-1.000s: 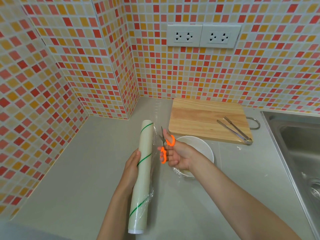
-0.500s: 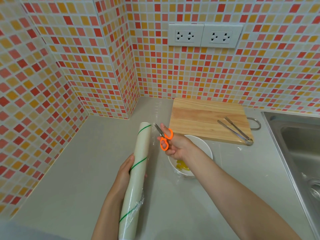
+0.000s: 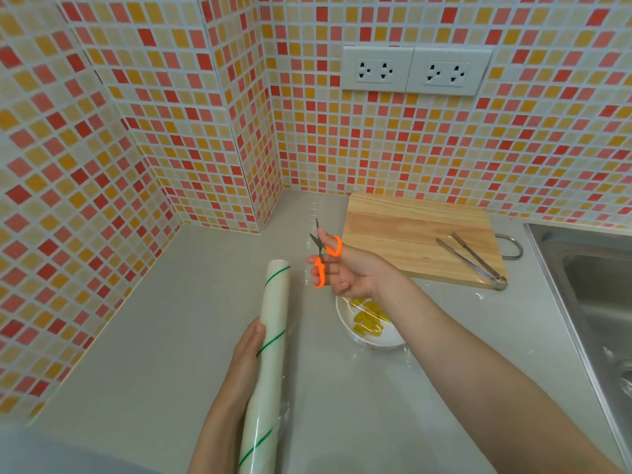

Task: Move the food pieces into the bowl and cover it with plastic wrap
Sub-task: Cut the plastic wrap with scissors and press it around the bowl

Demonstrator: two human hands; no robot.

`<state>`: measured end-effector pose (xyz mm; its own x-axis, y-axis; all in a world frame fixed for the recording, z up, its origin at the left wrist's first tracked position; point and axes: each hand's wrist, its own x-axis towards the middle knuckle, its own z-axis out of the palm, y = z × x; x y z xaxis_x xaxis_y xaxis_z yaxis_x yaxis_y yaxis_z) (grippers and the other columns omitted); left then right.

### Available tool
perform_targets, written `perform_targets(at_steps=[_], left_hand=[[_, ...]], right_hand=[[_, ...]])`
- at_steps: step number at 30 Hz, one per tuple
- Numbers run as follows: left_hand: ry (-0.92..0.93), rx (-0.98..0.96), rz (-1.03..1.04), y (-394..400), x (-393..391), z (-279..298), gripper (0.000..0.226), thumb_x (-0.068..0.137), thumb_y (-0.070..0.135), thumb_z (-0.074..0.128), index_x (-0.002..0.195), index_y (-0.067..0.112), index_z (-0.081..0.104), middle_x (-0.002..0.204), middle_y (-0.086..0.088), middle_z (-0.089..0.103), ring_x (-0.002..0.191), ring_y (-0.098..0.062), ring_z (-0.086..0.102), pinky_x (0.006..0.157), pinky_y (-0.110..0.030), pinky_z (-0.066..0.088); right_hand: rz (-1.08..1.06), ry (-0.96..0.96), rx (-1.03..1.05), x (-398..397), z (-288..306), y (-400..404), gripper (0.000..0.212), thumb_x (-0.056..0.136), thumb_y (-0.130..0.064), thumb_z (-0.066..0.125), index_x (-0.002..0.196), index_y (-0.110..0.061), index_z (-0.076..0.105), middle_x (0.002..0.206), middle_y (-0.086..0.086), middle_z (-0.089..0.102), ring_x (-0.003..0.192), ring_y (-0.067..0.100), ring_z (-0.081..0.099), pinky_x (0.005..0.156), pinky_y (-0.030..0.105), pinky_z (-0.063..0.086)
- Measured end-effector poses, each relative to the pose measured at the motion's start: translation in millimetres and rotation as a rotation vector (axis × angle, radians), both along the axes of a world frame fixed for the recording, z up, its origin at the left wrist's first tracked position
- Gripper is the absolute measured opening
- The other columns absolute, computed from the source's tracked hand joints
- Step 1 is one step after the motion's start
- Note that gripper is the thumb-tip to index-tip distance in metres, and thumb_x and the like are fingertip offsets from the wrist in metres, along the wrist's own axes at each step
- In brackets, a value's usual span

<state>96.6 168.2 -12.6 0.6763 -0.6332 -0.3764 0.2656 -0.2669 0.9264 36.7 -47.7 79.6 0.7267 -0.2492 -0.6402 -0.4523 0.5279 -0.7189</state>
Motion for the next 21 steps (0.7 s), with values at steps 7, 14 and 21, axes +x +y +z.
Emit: perform_targets(at_steps=[7, 14, 21], left_hand=[[-0.417, 0.268, -0.200, -21.2, -2.4, 1.3, 0.063, 0.096, 0.031, 0.040, 0.150, 0.032, 0.008, 0.141, 0.017, 0.027, 0.134, -0.009, 0.029, 0.101, -0.022, 0.024], [-0.716, 0.468, -0.230, -44.3, -13.3, 6.1, 0.068, 0.094, 0.039, 0.041, 0.149, 0.031, 0.002, 0.114, -0.001, 0.034, 0.095, -0.031, 0.056, 0.073, -0.034, 0.045], [-0.800, 0.535, -0.207, -51.4, -17.6, 3.3, 0.067, 0.092, 0.039, 0.044, 0.148, 0.028, 0.010, 0.108, -0.005, 0.037, 0.102, -0.031, 0.049, 0.074, -0.039, 0.045]], right_hand=[[-0.220, -0.170, -0.470, -75.6, 19.5, -28.3, 0.025, 0.080, -0.036, 0.065, 0.095, -0.016, 0.068, 0.067, -0.002, 0.067, 0.052, 0.009, 0.062, 0.041, 0.017, 0.035], [-0.407, 0.586, -1.209, -231.5, -53.6, -23.2, 0.014, 0.082, -0.029, 0.060, 0.090, -0.019, 0.066, 0.074, 0.011, 0.066, 0.074, 0.035, 0.059, 0.064, 0.036, 0.045], [-0.396, 0.832, -1.428, -281.2, -89.3, 1.1, 0.025, 0.079, -0.015, 0.065, 0.102, -0.007, 0.063, 0.085, 0.020, 0.068, 0.080, 0.039, 0.064, 0.072, 0.045, 0.046]])
